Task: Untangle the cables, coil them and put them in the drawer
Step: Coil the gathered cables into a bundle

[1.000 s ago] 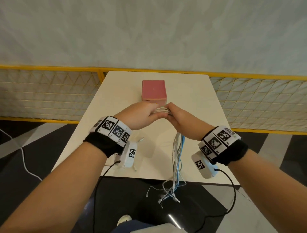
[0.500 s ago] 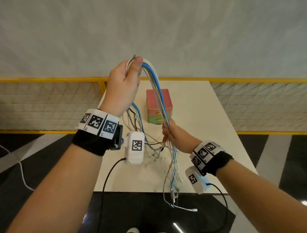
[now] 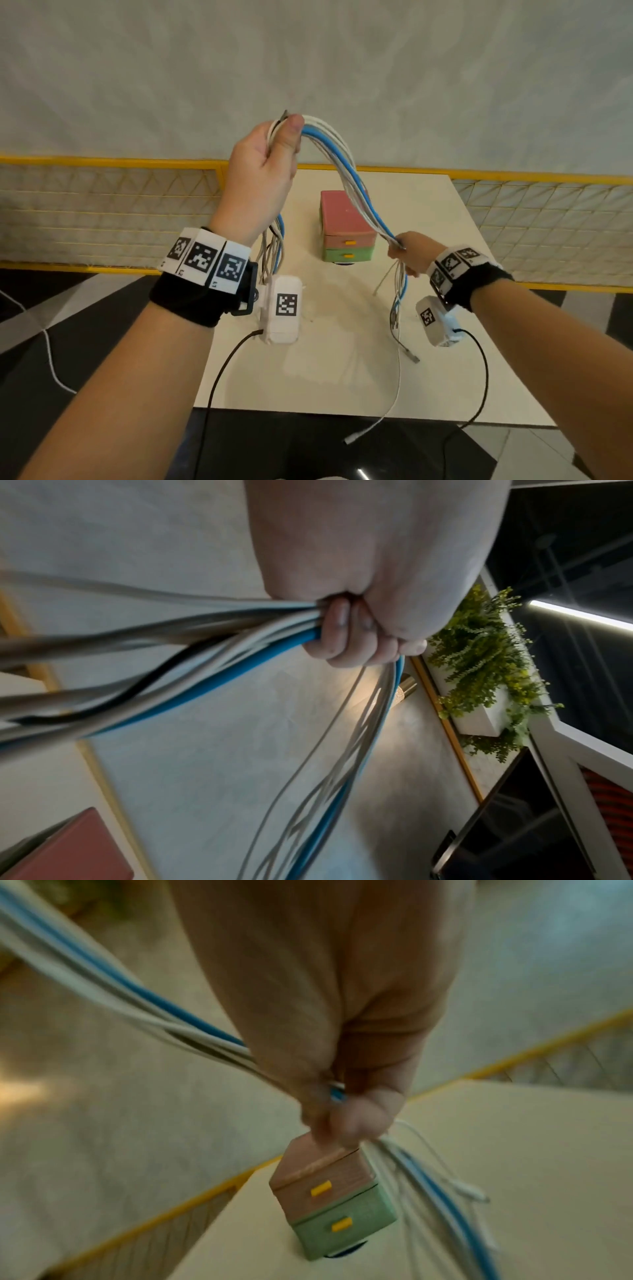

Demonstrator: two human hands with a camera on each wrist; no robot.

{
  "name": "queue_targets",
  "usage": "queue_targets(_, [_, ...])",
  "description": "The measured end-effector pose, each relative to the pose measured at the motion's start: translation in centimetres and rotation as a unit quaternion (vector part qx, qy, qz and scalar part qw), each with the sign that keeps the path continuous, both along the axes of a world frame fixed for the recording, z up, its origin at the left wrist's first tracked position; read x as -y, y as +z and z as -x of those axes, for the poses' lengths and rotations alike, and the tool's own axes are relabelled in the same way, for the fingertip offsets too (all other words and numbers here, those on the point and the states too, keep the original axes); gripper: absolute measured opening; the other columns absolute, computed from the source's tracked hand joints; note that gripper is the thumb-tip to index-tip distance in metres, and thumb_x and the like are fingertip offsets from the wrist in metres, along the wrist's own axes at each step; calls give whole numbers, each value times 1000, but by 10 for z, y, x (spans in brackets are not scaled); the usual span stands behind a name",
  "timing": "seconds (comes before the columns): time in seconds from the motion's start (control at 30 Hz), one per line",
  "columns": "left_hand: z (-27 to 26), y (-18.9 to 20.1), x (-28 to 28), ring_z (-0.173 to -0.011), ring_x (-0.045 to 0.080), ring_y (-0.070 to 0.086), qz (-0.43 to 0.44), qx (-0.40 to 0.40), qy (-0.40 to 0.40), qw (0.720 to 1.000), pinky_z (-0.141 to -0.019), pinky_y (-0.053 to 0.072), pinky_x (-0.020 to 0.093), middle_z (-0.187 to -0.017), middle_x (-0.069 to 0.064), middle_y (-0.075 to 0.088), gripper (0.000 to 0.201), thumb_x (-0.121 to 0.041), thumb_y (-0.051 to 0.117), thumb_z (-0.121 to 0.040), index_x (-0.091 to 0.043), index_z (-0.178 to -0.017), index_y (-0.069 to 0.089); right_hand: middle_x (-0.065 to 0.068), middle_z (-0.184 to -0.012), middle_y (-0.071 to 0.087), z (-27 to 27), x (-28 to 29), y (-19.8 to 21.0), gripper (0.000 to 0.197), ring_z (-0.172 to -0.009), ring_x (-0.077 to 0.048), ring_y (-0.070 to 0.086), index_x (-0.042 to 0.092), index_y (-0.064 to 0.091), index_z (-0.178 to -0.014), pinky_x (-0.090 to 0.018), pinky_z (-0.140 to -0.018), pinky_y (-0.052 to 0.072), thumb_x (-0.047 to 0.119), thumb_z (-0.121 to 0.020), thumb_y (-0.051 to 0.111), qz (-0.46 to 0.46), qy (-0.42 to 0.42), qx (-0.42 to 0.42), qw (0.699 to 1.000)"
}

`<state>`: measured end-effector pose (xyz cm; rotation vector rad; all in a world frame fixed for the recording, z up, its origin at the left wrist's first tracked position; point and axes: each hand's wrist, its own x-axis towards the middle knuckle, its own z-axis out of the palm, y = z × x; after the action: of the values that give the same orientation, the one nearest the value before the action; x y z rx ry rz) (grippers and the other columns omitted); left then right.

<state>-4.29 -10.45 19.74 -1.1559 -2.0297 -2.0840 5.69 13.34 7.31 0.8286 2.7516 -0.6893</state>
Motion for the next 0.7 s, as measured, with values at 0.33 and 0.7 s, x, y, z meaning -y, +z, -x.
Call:
queue_targets(0.33, [20,-46,-15,-40,5,25,118,146,-57,980,-39,22,17,-48,-12,32,35,-36,40,-104,-17,-74,44,-16,-142,33,16,-49,33,60,-131,-31,37,6,47,-131,-26,-103,34,-20,-77,42,-100,17,-158,982])
queue_targets(0.7, [-7,-109,-84,-92,28,58,453,17,-118,884,-84,45,38,-107,16,62,37,-37,25,-103,-12,-123,44,-2,-146,38,-7,14,27,89,-132,-10,37,16,18,-149,-19,-105,31,4,-75,66,107,196,-187,957])
